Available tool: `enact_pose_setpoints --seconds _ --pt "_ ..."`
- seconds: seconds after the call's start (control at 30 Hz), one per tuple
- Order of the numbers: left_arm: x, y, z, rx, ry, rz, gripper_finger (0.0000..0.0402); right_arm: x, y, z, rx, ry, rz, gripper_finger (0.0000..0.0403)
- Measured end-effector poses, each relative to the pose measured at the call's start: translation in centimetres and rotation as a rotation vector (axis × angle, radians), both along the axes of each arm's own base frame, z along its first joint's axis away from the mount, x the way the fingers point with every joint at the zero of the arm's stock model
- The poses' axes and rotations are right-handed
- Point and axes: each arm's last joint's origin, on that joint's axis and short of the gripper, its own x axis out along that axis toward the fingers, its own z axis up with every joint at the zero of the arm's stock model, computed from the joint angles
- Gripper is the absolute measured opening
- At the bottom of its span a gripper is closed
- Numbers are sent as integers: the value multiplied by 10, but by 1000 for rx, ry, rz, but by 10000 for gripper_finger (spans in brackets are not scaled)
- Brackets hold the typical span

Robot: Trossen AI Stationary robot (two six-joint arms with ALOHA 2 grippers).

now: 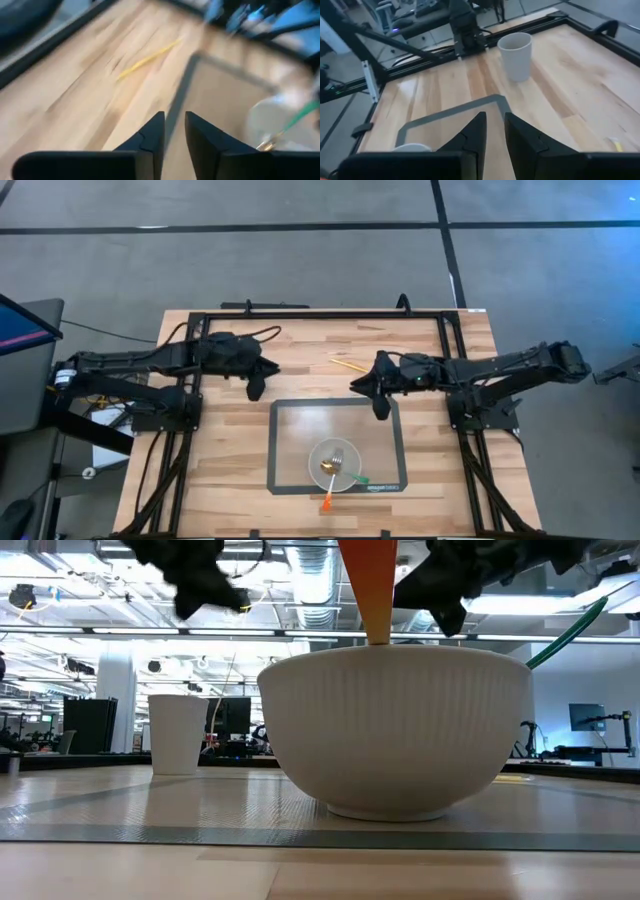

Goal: Pick & Place Utensil
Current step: Put the cup on the silicone mat to the top left of the bowl

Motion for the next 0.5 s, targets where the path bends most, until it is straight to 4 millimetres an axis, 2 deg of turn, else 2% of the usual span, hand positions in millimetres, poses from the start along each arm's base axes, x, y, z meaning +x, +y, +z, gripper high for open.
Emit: enact_pose_setpoints --seconds 0.17,0.37,0.5 --pt "-6 10 -16 -27 169 55 89 0 0 0 1 0 6 63" --pt "4 8 -27 -42 231 42 90 0 1 0 -2 5 6 63" --pt "9 11 -40 5 331 111 90 0 1 -1 -2 12 6 63"
